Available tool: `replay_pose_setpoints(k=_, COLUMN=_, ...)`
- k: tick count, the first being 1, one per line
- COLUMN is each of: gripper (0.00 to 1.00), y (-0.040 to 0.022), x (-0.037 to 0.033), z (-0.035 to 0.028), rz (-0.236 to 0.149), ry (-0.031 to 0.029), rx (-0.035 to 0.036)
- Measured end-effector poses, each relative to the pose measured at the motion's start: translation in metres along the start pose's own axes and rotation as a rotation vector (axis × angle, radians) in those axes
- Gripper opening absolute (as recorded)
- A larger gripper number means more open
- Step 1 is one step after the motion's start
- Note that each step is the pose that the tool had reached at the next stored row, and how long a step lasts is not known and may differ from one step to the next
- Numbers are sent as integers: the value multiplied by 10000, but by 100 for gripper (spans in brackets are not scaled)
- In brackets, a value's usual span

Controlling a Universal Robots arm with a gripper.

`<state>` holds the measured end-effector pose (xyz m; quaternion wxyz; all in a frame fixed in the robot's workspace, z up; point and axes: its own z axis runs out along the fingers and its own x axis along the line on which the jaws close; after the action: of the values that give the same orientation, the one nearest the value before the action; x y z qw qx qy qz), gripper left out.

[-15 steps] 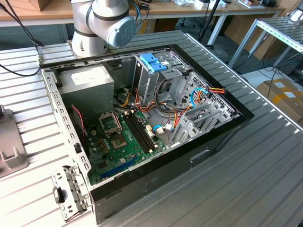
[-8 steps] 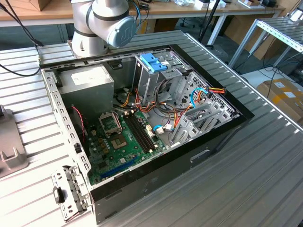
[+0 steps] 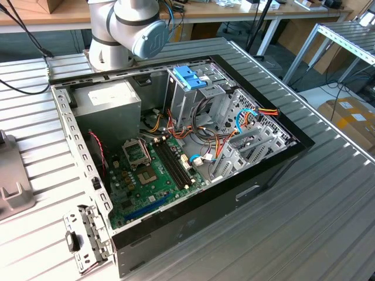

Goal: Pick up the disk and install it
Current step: 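Pick up the disk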

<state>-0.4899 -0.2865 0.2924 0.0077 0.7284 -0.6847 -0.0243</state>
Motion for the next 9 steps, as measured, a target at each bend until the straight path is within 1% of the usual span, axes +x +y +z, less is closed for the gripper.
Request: replay_pose_setpoints(k=9, gripper=37, y=0, x=0, z=1, rz=0, ry=-1, rx=4)
